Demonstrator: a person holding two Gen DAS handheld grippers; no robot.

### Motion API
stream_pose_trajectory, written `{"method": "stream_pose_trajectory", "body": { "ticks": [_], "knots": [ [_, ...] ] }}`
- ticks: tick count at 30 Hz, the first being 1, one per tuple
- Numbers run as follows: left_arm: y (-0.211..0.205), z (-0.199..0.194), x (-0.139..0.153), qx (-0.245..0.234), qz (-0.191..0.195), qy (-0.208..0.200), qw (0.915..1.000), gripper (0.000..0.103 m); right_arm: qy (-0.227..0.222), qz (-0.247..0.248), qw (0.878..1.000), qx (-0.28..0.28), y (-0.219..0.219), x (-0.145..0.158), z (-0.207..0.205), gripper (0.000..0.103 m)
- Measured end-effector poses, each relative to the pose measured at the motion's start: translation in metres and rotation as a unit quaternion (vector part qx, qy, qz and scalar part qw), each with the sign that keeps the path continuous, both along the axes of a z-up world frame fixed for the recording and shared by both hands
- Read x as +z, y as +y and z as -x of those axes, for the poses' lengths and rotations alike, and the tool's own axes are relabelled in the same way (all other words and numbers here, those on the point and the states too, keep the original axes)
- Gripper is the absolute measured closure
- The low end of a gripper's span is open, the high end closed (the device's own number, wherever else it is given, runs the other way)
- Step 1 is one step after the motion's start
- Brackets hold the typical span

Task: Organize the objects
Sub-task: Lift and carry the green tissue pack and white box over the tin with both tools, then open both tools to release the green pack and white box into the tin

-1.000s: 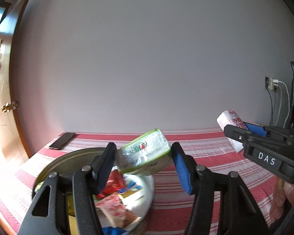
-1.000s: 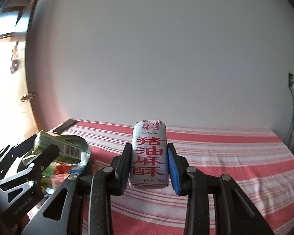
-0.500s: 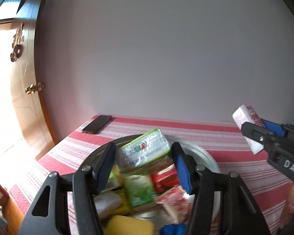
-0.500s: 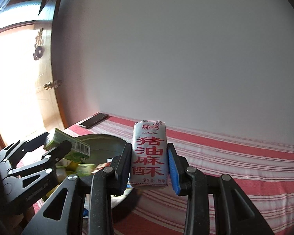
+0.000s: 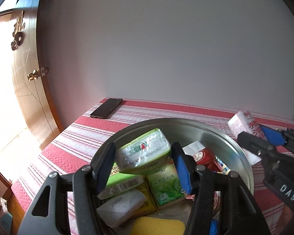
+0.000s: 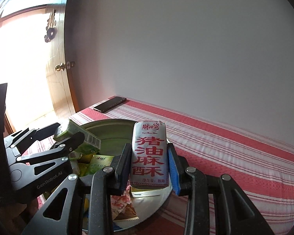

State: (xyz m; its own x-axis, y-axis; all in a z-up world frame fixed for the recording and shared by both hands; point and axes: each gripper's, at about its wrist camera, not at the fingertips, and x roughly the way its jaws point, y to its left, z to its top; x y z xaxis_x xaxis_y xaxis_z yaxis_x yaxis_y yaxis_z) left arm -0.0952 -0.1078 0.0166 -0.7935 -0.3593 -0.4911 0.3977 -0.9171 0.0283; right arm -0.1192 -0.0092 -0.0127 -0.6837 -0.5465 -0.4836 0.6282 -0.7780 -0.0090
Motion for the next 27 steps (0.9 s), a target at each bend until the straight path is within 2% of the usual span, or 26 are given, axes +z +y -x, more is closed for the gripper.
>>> {"method": "stream_pose_trajectory", "body": {
  "ticks": [12, 27],
  "knots": [
    [-0.001, 0.006, 0.001, -0.005, -0.008, -0.005, 0.9999, 0.045, -0.013, -0.012, 1.000, 0.003, -0.014, -0.015, 0.008, 0.066],
    [-0.002, 0.026, -0.007, -0.017, -0.005, -0.051, 0.9986, 0.045, -0.029, -0.033, 0.999, 0.004, -0.024, -0.028, 0.018, 0.065]
  ]
}}
